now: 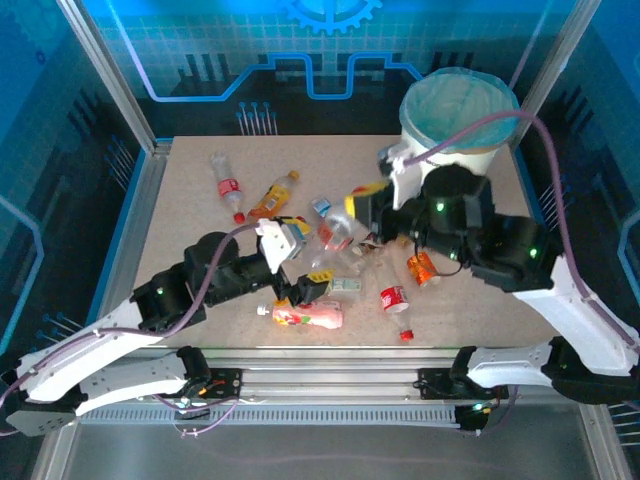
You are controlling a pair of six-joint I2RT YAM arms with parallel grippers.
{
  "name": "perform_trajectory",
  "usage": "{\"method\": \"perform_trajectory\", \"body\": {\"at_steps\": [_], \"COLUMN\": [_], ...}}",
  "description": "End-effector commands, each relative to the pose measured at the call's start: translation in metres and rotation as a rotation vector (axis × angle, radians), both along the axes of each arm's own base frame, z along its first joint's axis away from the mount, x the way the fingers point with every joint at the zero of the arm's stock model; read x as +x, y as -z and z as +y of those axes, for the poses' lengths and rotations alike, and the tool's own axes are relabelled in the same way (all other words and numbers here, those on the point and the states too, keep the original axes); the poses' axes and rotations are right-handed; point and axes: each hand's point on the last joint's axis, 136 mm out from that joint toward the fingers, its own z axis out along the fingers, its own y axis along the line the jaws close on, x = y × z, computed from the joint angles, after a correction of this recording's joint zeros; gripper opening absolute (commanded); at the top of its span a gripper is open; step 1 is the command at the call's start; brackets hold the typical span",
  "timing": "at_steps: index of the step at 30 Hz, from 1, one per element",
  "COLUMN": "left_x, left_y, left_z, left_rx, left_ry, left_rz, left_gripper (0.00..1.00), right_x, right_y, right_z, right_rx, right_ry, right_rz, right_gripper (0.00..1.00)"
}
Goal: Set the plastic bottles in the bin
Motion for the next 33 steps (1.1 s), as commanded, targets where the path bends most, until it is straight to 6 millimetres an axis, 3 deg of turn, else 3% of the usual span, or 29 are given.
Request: {"method": "perform_trajectory", "body": {"at_steps": [1,5,8,15,20,25,28,33], "left_x": [0.007,0.011,0.012,0.027,0.03,0.036,0.039,0.044], "left_y": [-0.037,-0.06,-0.068,-0.072,-0.074,-0.065,-0.059,-0.044], "left_z": [0.011,0.011,0.005,-0.01,-0.018,-0.021,-0.022,-0.024], "left_rx": [-0.083,-0.087,-0.061,0.028,0.032,0.073,0.095,0.198], "left_ry": [-0.073,-0.091,-0.07,-0.087,-0.076,-0.089,-0.097,-0.097], "left_rz": [-0.117,-0.144,-0.161,-0.173,-0.177,-0.186,-0.194,-0.207], "left_gripper": [0.96,0.96,0.96,0.96,0.96,0.96,0.96,0.96], "right_x": [0.023,0.062,0.091,0.155,0.201,0.246,0.272,0.313], "right_y": [-0.043,-0.083,-0.101,-0.104,-0.087,-0.056,-0.025,0.045], "right_z": [-0.046,-0.093,-0.12,-0.165,-0.203,-0.216,-0.217,-0.217], "right_rx": [-0.064,-0.111,-0.115,-0.126,-0.13,-0.12,-0.166,-0.224], "right_ry": [0.148,0.345,0.467,0.64,0.745,0.744,0.738,0.701], "right_rz": [-0.139,-0.257,-0.321,-0.326,-0.287,-0.196,-0.128,0.024], "right_gripper": [0.0,0.0,0.0,0.0,0.0,0.0,0.0,0.02]}}
